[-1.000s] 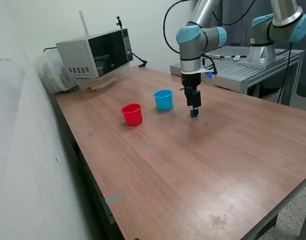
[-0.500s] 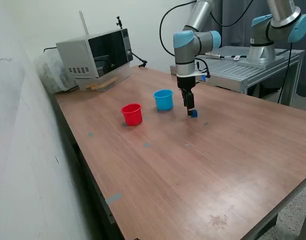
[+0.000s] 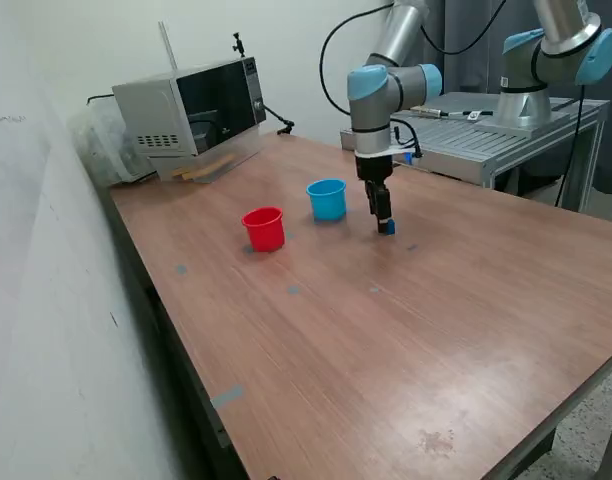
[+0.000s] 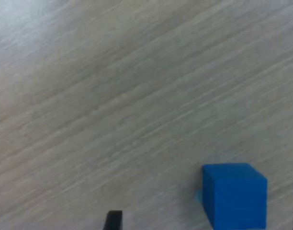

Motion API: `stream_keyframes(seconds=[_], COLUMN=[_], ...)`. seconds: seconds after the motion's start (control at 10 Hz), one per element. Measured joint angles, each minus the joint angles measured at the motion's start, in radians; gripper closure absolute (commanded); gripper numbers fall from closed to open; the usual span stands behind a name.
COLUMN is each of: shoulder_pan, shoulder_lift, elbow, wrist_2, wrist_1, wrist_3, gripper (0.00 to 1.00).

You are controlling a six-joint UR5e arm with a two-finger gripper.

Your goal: Place red objects in the red bin, and blue objects in the blue bin.

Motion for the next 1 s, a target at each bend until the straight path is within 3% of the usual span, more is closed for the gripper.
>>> stream_keyframes(seconds=[0.8,0.9,1.0], shoulder_pan=[0.050,0.051,0.050], shoulder_lift=[0.009,0.009,0.007], elbow=[0.000,-0.001,-0.002], wrist_2=[0.007,0.007,0.006], wrist_1=[0.005,0.005,0.006], wrist_3=[-0.145,-0.151,-0.154], gripper=[0.00,1.00,1.00])
